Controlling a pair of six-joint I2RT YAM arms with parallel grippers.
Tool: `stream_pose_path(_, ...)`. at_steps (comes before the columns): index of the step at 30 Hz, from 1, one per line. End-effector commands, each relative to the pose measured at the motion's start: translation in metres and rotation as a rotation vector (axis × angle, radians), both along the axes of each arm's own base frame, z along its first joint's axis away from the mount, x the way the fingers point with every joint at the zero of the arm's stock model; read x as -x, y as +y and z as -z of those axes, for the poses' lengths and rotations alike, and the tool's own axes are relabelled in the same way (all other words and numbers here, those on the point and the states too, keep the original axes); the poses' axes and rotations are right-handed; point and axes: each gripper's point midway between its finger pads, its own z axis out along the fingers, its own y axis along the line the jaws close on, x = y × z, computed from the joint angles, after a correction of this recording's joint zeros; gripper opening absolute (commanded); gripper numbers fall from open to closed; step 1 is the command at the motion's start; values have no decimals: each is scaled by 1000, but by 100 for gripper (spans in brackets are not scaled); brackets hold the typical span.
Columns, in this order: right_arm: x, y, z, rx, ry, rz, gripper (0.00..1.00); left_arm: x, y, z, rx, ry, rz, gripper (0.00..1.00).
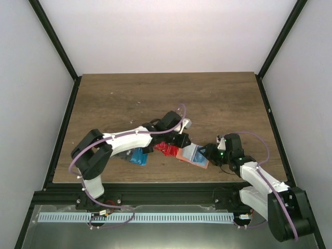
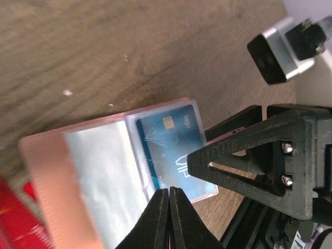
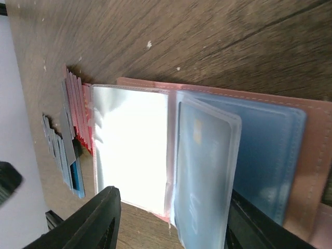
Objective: Put the credit cards into the card holder
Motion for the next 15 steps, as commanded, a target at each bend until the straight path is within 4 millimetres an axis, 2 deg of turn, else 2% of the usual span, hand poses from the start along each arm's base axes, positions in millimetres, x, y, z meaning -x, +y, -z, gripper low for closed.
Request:
stream_pose_path(1,-14,17,-25,-32,-53,-42,52,-14,33,-7,-34,-33,-86,4)
stream_pose_path(8,-24,60,-50,-86,-101,-183,53,-25,102,-5,-75,-69,-233,4)
stream_pose_path(15,-31,82,-77,-95,-174,-271,53,-27,169,-8,-116,-119,-384,8)
